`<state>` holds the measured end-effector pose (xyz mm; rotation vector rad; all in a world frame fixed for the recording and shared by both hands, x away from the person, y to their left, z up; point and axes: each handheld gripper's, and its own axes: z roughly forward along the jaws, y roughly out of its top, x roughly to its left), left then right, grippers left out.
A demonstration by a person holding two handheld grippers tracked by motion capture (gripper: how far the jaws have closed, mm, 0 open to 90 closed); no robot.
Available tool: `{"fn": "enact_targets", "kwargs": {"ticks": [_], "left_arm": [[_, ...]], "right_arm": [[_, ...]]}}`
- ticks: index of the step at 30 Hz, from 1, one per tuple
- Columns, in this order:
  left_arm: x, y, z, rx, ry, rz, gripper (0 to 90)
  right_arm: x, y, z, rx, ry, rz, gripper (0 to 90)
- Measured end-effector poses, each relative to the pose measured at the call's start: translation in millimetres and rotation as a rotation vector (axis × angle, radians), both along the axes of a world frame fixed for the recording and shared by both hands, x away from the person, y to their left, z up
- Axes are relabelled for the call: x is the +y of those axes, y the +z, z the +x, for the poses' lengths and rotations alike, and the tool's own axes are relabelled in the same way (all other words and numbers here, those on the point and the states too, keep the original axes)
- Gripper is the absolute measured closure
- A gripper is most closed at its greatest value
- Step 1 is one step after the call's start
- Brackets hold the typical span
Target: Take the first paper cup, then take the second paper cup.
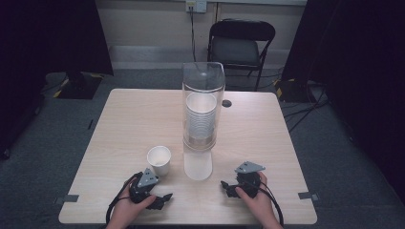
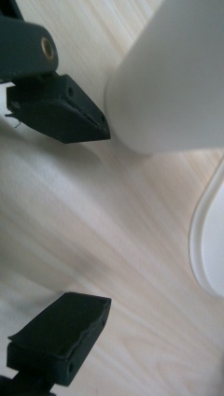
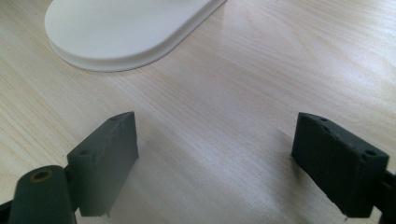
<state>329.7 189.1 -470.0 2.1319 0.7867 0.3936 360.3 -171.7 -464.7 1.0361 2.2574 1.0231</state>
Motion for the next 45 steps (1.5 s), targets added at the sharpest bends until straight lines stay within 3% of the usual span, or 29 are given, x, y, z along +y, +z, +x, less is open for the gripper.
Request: {"fn": "enact_targets", "kwargs": {"ticks": [2, 7, 13, 21, 29, 37, 41, 45], "left_arm": [[-2.9, 0.1, -1.9, -0.005, -0.024, -0.017, 16.0], [-9.1, 0.9, -0.9, -0.018, -0.044, -0.006, 15.9], [-10.4, -1.1, 4.1, -0.012, -0.038, 0.014, 15.8], [-9.5, -2.9, 6.5, -0.044, -0.047, 0.025, 15.6], [-8.8, -2.9, 7.8, -0.044, -0.043, 0.03, 15.4], [-8.8, -3.0, 8.4, -0.047, -0.042, 0.03, 15.0], [-8.8, -3.0, 8.4, -0.047, -0.042, 0.03, 14.9], [-8.8, -3.0, 8.4, -0.047, -0.043, 0.03, 14.9]], "right_arm": [[0.0, 0.0, 0.0, 0.0, 0.0, 0.0, 14.0], [0.0, 0.0, 0.0, 0.0, 0.0, 0.0, 13.9], [0.0, 0.0, 0.1, -0.001, 0.0, -0.001, 13.9], [0.1, 1.5, 0.5, -0.001, 0.014, -0.009, 14.5], [10.0, 23.8, 4.0, -0.032, 0.059, 0.019, 14.5], [32.7, 45.4, 13.2, -0.032, 0.108, 0.14, 15.6], [46.3, 59.3, 17.4, -0.058, 0.134, 0.169, 14.9], [58.4, 72.4, 21.4, -0.065, 0.163, 0.246, 15.2]]}}
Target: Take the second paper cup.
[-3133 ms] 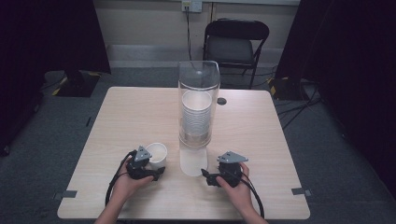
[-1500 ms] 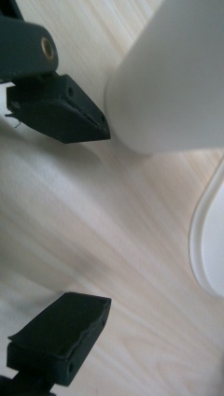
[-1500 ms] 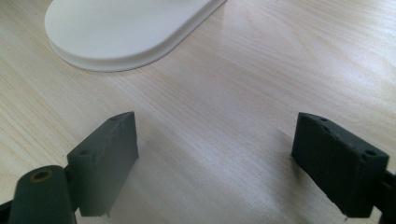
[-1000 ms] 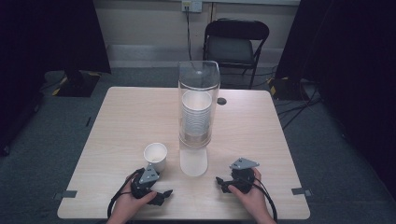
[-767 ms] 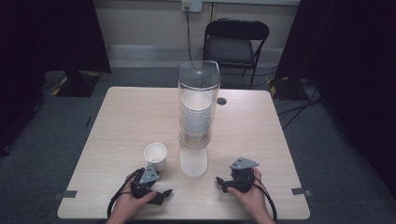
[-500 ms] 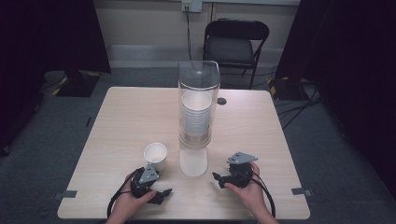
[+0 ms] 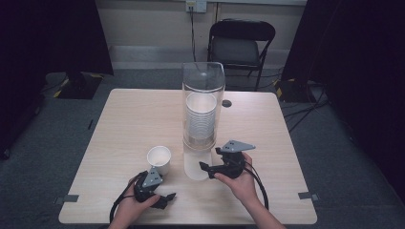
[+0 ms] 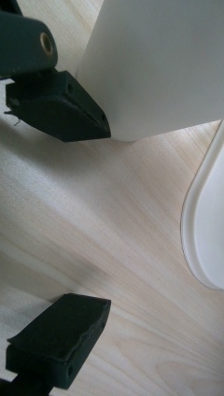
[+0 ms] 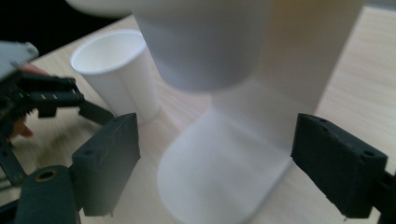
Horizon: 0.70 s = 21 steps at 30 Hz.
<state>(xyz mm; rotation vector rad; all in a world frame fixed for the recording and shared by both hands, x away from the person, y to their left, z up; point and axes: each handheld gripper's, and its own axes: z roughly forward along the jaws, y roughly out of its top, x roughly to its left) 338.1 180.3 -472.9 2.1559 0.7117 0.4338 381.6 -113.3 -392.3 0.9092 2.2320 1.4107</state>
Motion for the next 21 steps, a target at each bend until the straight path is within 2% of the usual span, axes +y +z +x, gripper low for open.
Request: {"fn": "enact_targets", "kwargs": {"ticks": [4, 8, 12, 14, 18, 21], "left_arm": [[0.0, 0.0, 0.0, 0.0, 0.0, 0.001, 14.9], [0.1, 0.0, 0.1, -0.002, -0.001, 0.002, 14.9], [0.3, 0.2, 0.2, -0.001, -0.005, 0.009, 14.9], [0.0, 0.0, -0.2, 0.003, -0.002, 0.005, 14.9], [0.0, 0.0, -0.2, 0.002, -0.002, 0.006, 14.9], [-0.2, -0.2, -0.6, 0.001, 0.002, 0.003, 14.8]], "right_arm": [[10.3, 4.5, 4.9, -0.049, -0.01, 0.013, 17.9], [18.7, 5.7, 10.5, -0.04, 0.01, 0.068, 23.1], [23.9, 10.4, 11.7, -0.077, 0.001, 0.075, 28.0], [23.9, 11.7, 12.7, -0.09, -0.011, 0.087, 33.8], [21.9, 5.2, 11.8, -0.136, 0.004, 0.08, 35.7], [22.0, 1.7, 11.0, -0.152, 0.001, 0.08, 36.4]]}}
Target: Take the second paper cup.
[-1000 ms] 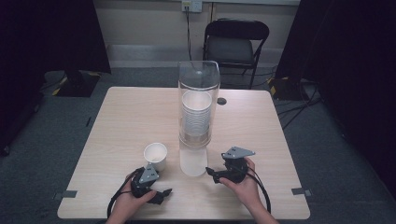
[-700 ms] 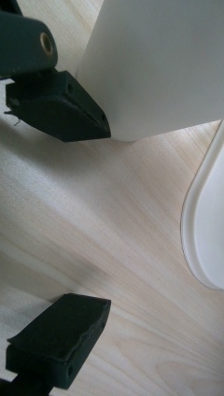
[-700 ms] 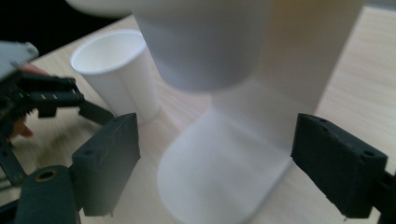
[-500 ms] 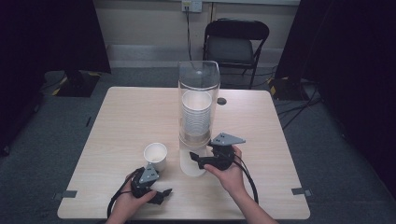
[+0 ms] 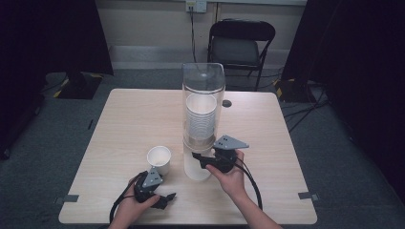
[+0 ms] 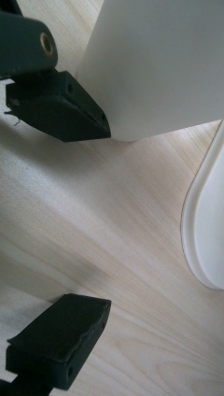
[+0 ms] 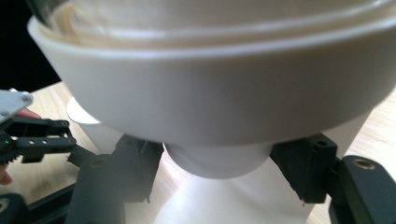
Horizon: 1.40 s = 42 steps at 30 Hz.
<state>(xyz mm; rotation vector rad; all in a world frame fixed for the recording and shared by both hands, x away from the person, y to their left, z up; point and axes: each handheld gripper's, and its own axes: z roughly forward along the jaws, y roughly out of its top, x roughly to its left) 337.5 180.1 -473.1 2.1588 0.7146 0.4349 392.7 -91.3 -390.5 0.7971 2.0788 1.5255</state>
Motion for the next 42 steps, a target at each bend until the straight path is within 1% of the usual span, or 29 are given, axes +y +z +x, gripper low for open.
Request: {"fn": "enact_targets", "kwargs": {"ticks": [2, 4, 6, 7, 11, 13, 16, 17, 19, 20, 22, 23, 24, 26, 27, 29, 30, 33, 36, 37, 38, 39, 40, 41, 42], "left_arm": [[0.8, 0.7, 0.2, -0.01, -0.003, 0.013, 14.8], [0.4, 0.2, -0.3, -0.003, 0.001, 0.004, 14.8], [0.2, 0.1, -0.4, -0.003, 0.004, -0.002, 14.8], [0.5, 0.3, -0.3, -0.004, 0.001, 0.005, 14.8], [0.6, 0.4, -0.1, -0.003, 0.0, 0.005, 14.8], [0.6, 0.4, -0.1, -0.003, -0.001, 0.005, 14.7], [0.7, 0.4, 0.0, -0.004, -0.001, 0.006, 14.6], [0.8, 0.5, 0.2, -0.006, -0.003, 0.009, 14.6], [0.9, 0.6, 0.2, -0.008, -0.003, 0.011, 14.6], [0.5, 0.3, -0.1, -0.002, 0.0, 0.003, 14.6], [0.8, 0.5, 0.1, -0.005, -0.002, 0.008, 14.6], [0.6, 0.4, -0.1, -0.003, -0.001, 0.005, 14.6], [1.0, 0.6, 0.2, -0.008, -0.004, 0.012, 14.6], [0.7, 0.4, 0.0, -0.004, -0.001, 0.006, 14.6], [0.8, 0.5, 0.1, -0.004, -0.003, 0.008, 14.6], [0.9, 0.6, 0.2, -0.008, -0.004, 0.011, 14.6], [0.9, 0.6, 0.2, -0.007, -0.003, 0.011, 14.5], [0.9, 0.5, 0.2, -0.008, -0.003, 0.011, 14.5], [0.9, 0.5, 0.1, -0.008, -0.003, 0.011, 14.5], [0.9, 0.6, 0.1, -0.007, -0.003, 0.011, 14.5], [0.9, 0.6, 0.2, -0.007, -0.003, 0.011, 14.6], [0.9, 0.7, 0.1, -0.007, -0.003, 0.012, 14.5], [0.6, 0.2, -0.5, -0.001, 0.001, 0.002, 14.5], [0.8, 0.1, -0.7, 0.0, 0.001, 0.002, 14.5], [0.9, 0.1, -0.7, 0.0, 0.001, 0.003, 14.5]], "right_arm": [[0.6, -0.1, -0.5, -0.004, 0.0, -0.017, 36.7], [-0.8, -1.5, 0.5, 0.002, 0.002, -0.013, 36.8], [0.2, -2.3, 0.2, -0.017, 0.003, -0.017, 36.7], [-0.1, -2.3, 0.3, -0.016, 0.004, -0.016, 36.5], [1.2, -0.7, -1.0, -0.026, -0.011, -0.022, 34.8], [2.0, 0.7, -0.6, -0.037, -0.013, -0.031, 32.2], [2.4, 3.2, 1.2, -0.015, -0.022, -0.007, 27.0], [3.0, 4.5, 1.4, -0.016, -0.028, -0.004, 25.4], [5.0, 8.3, 0.7, -0.023, -0.02, -0.007, 26.0], [6.4, 10.5, 0.4, -0.023, -0.011, -0.003, 26.0], [9.6, 12.8, 1.1, -0.026, -0.013, -0.016, 25.7], [10.3, 11.9, 2.0, -0.025, -0.012, -0.011, 27.8], [10.2, 11.0, 3.1, -0.023, -0.014, -0.014, 28.8], [10.4, 9.8, 4.9, -0.012, -0.009, 0.006, 29.1], [10.7, 9.8, 5.2, -0.016, -0.012, 0.007, 29.5], [10.2, 9.6, 6.0, -0.032, -0.01, -0.011, 33.0], [9.6, 8.8, 6.5, -0.029, -0.005, -0.001, 33.4], [8.4, 7.5, 6.6, -0.045, 0.008, -0.017, 34.1], [8.8, 6.4, 4.1, -0.065, 0.003, -0.052, 34.6], [8.5, 5.4, 4.4, -0.068, 0.004, -0.048, 35.1], [9.2, 1.9, 4.8, -0.05, -0.006, -0.085, 36.8], [8.5, -11.0, 7.1, 0.003, -0.006, -0.13, 37.1], [5.5, -27.3, 7.4, 0.04, -0.028, -0.162, 37.2], [0.9, -38.6, 4.6, 0.031, -0.037, -0.154, 37.1], [-1.5, -42.8, 1.4, 0.025, -0.036, -0.124, 36.8]]}}
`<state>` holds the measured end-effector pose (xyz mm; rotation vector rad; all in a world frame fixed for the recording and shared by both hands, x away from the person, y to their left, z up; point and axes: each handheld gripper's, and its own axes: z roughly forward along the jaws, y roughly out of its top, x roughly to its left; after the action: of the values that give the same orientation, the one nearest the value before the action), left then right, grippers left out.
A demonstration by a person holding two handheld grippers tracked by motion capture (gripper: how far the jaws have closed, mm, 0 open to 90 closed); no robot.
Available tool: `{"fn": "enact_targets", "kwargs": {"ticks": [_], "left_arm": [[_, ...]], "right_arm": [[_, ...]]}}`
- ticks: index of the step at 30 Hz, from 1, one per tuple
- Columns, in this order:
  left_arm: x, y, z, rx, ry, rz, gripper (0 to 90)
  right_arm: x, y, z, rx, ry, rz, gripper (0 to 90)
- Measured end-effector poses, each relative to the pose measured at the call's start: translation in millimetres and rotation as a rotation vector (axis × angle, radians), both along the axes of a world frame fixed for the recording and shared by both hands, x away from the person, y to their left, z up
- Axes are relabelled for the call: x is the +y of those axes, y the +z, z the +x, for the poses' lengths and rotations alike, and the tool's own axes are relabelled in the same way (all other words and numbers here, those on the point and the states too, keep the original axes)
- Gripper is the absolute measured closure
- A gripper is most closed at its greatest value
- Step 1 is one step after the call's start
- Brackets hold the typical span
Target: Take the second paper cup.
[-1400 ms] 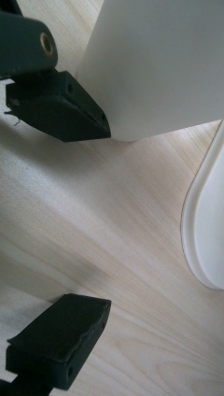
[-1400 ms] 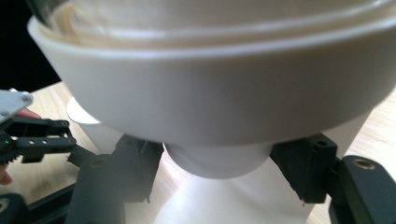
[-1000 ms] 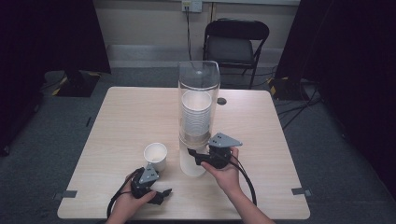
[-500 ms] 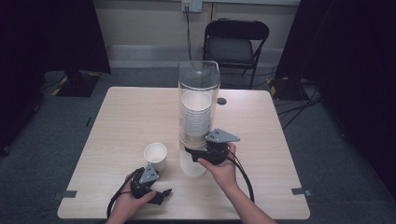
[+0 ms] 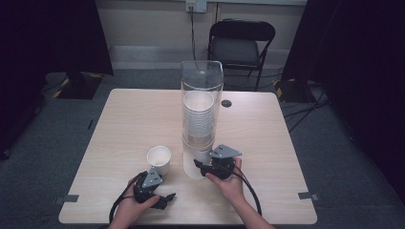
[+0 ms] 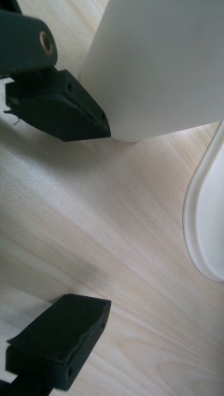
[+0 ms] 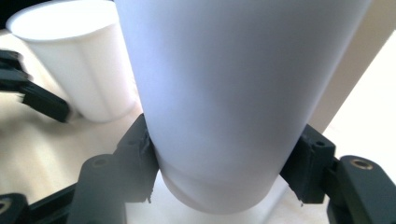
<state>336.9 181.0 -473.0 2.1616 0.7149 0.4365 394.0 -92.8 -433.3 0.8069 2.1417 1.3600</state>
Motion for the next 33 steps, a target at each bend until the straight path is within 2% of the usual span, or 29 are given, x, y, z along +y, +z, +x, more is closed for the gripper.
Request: {"fn": "enact_targets", "kwargs": {"ticks": [2, 4, 6, 8, 11, 13, 15, 17, 22, 26, 33], "left_arm": [[0.0, 0.0, 0.2, -0.002, -0.004, 0.002, 14.1], [0.0, 0.1, 0.2, -0.002, -0.003, 0.002, 14.1], [0.0, 0.1, 0.2, -0.001, -0.004, 0.002, 14.0], [-0.1, 0.0, 0.1, -0.001, -0.003, 0.0, 14.0], [-0.1, 0.1, 0.1, -0.001, -0.003, 0.001, 14.0], [-0.1, 0.0, 0.1, -0.001, -0.003, 0.001, 14.0], [-0.1, 0.0, 0.1, -0.002, -0.003, 0.001, 14.0], [-0.1, 0.0, 0.0, -0.001, -0.002, 0.001, 14.0], [-0.1, -0.1, -0.1, -0.002, -0.001, -0.001, 14.0], [0.1, -0.1, -0.2, -0.001, -0.001, 0.001, 14.0], [0.1, -0.1, -0.2, -0.001, -0.001, 0.002, 14.0]], "right_arm": [[0.5, 1.3, -3.0, -0.008, 0.018, -0.009, 36.1], [-0.6, 3.3, -1.8, 0.024, 0.034, -0.026, 35.5], [-3.1, 2.3, 0.0, 0.037, 0.051, -0.053, 35.1], [-8.0, -3.0, 1.5, 0.06, 0.058, -0.079, 34.8], [-13.5, -9.1, -0.9, 0.074, 0.048, -0.083, 34.7], [-16.9, -9.8, -3.1, 0.072, 0.05, -0.082, 34.6], [-22.7, -6.5, -7.2, 0.05, 0.049, -0.117, 34.5], [-28.2, -5.4, -8.3, 0.052, 0.049, -0.127, 34.3], [-57.6, -6.3, -5.0, 0.058, -0.024, -0.139, 34.0], [-72.0, -8.9, -0.4, 0.071, -0.074, -0.142, 33.8], [-79.1, -14.1, 8.9, 0.094, -0.115, -0.133, 33.6]]}}
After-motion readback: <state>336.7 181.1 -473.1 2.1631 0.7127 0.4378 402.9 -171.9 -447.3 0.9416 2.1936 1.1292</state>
